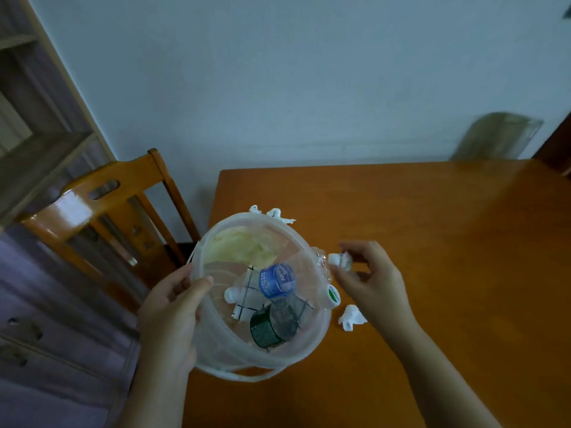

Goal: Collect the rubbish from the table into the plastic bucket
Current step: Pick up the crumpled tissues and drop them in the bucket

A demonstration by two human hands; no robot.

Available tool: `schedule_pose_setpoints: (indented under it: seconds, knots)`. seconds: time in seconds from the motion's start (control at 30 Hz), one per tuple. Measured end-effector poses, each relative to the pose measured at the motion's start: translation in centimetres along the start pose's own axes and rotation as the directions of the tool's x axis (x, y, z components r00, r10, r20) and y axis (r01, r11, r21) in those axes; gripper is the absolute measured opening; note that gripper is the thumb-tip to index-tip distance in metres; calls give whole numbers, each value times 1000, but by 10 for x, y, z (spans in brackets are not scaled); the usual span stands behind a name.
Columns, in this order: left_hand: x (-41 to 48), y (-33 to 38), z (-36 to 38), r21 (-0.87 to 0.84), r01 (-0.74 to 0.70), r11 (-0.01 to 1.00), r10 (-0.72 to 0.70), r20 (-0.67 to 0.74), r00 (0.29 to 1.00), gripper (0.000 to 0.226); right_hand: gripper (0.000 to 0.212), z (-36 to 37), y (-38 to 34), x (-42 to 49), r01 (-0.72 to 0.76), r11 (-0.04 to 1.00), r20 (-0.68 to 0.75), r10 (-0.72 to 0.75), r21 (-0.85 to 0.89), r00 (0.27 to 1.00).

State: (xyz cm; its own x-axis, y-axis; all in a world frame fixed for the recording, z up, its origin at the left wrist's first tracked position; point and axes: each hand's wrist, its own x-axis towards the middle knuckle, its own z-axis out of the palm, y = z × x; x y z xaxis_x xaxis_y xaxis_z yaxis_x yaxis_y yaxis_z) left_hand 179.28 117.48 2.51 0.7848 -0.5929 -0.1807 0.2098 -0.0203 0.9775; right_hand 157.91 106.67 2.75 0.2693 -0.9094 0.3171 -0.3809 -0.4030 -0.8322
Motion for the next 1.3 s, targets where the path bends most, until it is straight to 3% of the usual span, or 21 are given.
schedule_pose_setpoints:
  seconds: [0.17,0.33,0.43,0.53,0.67,0.97,1.1,1.3]
  knots:
    - [5,4,16,-35,13,999,-12,24,1000,40,41,22,-23,18,102,995,171,-104,15,980]
    - [9,6,26,-50,4,999,-4,14,1000,39,43,15,-9,31,135,991,160,-137,22,978]
    - [10,7,34,-25,-50,998,50,-4,999,27,40,3,14,40,91,995,113,-87,-32,990]
    - [11,9,39,5,-72,997,73,-26,997,30,42,-7,50,44,23,993,73,-14,-120,997]
    - [17,7,40,21,-43,999,44,-73,996,27,44,-13,112,38,-94,951,124,136,-295,983]
    - [25,-4,50,18,49,999,-45,-163,986,28,51,11,206,4,-325,870,320,448,-371,835]
    - [24,-4,51,-24,90,996,-92,-141,986,39,70,22,221,-5,-287,827,394,498,-483,772]
    - [19,-4,50,-58,108,992,-115,-141,983,40,55,34,227,-13,-189,830,384,429,-525,817]
